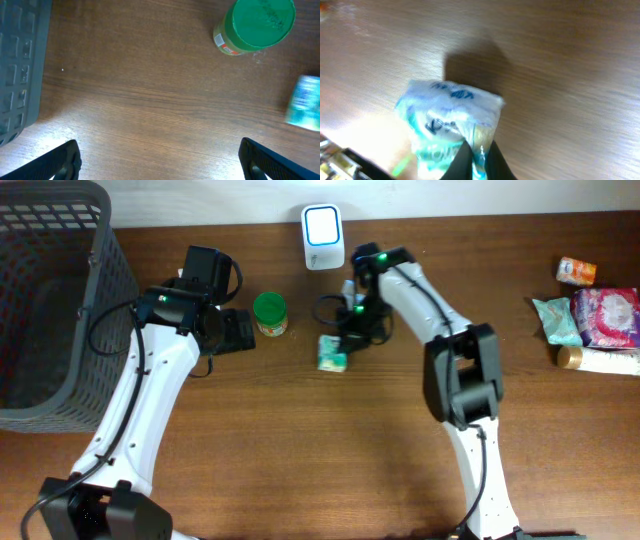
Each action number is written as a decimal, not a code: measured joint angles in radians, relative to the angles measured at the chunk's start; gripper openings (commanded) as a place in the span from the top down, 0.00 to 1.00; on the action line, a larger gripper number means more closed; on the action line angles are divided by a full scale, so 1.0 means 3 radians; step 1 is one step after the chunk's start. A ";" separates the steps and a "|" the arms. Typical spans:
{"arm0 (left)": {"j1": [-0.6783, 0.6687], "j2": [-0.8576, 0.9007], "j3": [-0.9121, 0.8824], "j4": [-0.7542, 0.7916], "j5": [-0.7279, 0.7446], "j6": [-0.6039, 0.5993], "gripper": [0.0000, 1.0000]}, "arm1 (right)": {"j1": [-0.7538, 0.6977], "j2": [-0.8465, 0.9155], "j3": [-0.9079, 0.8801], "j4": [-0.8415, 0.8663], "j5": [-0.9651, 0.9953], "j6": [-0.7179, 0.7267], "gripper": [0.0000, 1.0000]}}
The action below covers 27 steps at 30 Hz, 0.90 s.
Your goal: Scan the item barcode
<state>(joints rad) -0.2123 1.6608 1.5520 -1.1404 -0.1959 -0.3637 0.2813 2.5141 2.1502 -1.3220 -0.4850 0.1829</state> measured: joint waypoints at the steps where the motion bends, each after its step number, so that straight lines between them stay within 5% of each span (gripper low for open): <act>1: 0.0000 0.0000 0.0000 0.0001 0.0000 0.0000 0.01 | -0.0107 -0.0005 0.0000 -0.0083 0.0141 -0.0088 0.53; 6: 0.0000 0.0000 0.0000 0.0001 0.0000 0.0000 0.01 | -0.0354 -0.0013 0.0000 -0.0207 0.0201 -0.0211 0.44; 12: 0.0000 0.0000 0.0000 0.0001 0.0000 0.0000 0.01 | -0.0298 -0.0013 -0.0008 -0.0211 0.0083 -0.0237 0.59; 27: 0.0000 0.0000 0.0000 0.0001 0.0000 0.0000 0.01 | 0.0563 -0.0075 0.0278 -0.0521 0.0595 0.0172 0.54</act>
<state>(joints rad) -0.2123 1.6608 1.5520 -1.1400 -0.1959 -0.3637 0.4503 2.4916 2.2337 -1.4784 -0.3065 0.2344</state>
